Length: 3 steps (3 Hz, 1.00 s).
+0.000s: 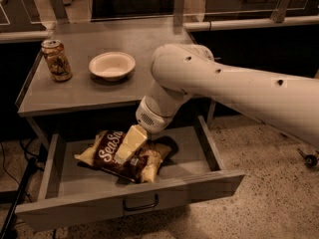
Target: Pick brown chip bag from top drawer and place on counter
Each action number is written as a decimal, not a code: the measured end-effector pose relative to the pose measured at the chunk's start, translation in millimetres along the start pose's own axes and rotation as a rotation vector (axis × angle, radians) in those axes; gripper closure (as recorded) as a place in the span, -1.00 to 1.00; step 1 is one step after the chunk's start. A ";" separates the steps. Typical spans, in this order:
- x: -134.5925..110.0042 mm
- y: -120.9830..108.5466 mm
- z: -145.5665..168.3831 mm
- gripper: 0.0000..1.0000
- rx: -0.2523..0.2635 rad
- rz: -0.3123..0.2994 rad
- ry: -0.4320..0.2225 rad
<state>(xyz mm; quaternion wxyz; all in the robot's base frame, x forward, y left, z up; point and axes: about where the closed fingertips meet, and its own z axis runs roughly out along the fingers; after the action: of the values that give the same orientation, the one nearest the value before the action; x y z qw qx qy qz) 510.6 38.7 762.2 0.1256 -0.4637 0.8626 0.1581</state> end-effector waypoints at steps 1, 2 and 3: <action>0.0 0.0 0.7 -1.00 -0.001 0.001 0.000; -1.3 8.4 20.8 -1.00 -0.037 0.019 0.001; -14.9 -9.6 60.0 -1.00 -0.027 0.063 -0.004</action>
Offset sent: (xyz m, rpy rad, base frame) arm -0.0100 0.0288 -0.0389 0.0487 0.0814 -0.0123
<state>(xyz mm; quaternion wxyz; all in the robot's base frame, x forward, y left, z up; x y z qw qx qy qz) 530.9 68.4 711.1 0.1159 -0.4377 0.8744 0.1744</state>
